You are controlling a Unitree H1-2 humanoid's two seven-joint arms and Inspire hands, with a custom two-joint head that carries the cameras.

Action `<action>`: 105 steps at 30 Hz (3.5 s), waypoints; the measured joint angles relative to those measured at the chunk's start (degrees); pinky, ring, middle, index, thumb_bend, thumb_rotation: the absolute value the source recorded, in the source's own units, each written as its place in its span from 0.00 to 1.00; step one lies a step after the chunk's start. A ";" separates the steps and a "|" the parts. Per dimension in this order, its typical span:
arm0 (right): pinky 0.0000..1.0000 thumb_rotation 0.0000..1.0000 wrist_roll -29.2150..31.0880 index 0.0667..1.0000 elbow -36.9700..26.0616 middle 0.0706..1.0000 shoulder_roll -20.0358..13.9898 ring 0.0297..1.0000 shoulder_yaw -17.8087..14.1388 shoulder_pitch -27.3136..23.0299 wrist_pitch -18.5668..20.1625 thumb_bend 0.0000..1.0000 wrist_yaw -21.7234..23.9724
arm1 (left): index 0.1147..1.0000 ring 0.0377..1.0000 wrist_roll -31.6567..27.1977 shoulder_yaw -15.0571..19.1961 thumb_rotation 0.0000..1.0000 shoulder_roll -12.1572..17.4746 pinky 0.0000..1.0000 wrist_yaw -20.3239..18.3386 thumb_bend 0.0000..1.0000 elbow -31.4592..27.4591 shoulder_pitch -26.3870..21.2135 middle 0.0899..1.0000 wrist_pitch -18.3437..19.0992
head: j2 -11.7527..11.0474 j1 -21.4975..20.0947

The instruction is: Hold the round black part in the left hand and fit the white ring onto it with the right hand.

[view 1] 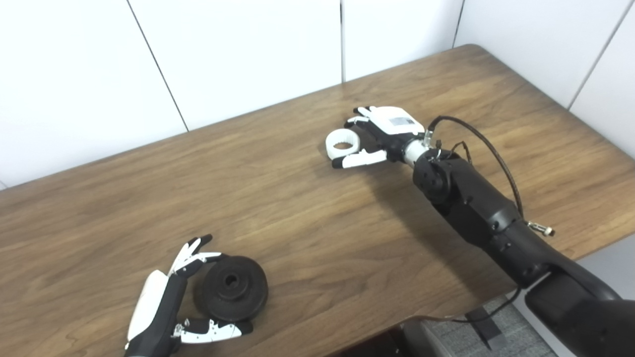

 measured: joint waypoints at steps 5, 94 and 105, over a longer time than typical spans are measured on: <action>0.96 0.90 -0.11 0.84 -1.12 0.98 -0.52 1.00 0.25 0.67 0.14 1.00 1.32 | 0.52 0.99 -0.02 0.01 0.19 0.00 0.88 -0.04 0.92 0.00 0.01 0.94 0.02 | 0.09 0.00; 0.97 0.14 3.50 0.45 1.87 0.78 11.34 0.86 -1.02 5.85 -4.86 0.52 -29.77 | 0.53 0.99 1.33 0.06 0.21 -1.53 0.90 -0.49 0.92 -0.17 0.05 0.94 1.01 | 2.20 6.33; 0.96 0.14 3.27 0.45 -6.75 0.78 11.44 0.86 -1.86 7.34 -4.56 0.52 -27.20 | 0.54 1.00 4.11 -0.73 0.24 -1.90 0.98 -0.40 0.92 -0.17 -0.42 0.95 2.23 | 3.78 12.39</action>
